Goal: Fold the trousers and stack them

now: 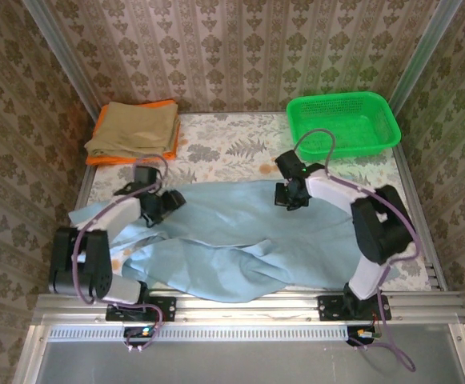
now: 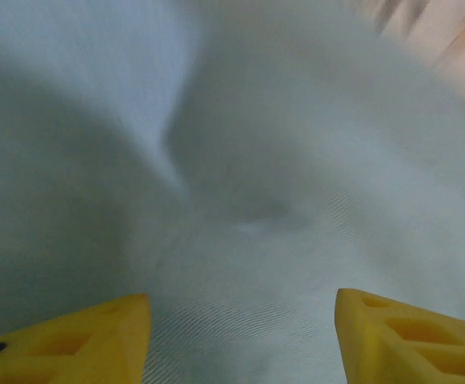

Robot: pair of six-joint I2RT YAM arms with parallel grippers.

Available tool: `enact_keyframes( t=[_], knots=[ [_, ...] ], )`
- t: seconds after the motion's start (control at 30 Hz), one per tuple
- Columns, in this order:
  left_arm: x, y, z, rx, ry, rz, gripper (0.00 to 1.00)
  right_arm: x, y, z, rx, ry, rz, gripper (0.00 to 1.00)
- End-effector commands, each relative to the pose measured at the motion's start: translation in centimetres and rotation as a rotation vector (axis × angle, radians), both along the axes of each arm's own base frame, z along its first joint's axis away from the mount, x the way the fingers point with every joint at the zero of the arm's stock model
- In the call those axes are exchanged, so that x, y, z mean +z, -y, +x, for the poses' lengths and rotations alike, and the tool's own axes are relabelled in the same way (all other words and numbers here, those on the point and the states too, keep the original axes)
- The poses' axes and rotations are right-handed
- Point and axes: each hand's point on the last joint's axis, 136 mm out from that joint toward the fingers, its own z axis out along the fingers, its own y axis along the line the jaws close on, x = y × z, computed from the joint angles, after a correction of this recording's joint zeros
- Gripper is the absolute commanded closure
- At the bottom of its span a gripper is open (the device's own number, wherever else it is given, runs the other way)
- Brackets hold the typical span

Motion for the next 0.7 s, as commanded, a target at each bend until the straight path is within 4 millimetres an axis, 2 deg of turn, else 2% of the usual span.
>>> enact_keyframes(
  t=[0.0,0.13,0.3,0.5,0.57,0.67],
  knots=[
    [-0.6,2.3,1.7,0.006,0.049,-0.094,0.39,-1.4,0.2,0.5,0.016,-0.066,-0.045,1.0],
    [-3.3,4.6,2.2,-0.038,-0.008,-0.138,0.38,-2.2,3.2,0.6,-0.071,-0.113,-0.056,1.0],
    [-4.4,8.1,5.0,-0.117,-0.025,-0.189,0.38,-2.4,8.6,0.2,-0.199,-0.14,-0.059,1.0],
    [-3.0,9.7,9.7,-0.203,0.044,-0.153,0.35,-2.9,14.2,0.9,-0.32,-0.162,-0.084,1.0],
    [-2.4,10.2,10.7,-0.246,0.052,-0.144,0.33,-2.6,15.2,1.3,-0.34,-0.152,-0.092,0.99],
    [-1.1,10.6,11.3,-0.295,0.08,-0.134,0.27,-1.1,16.2,3.1,-0.336,-0.108,-0.12,0.98]
  ],
)
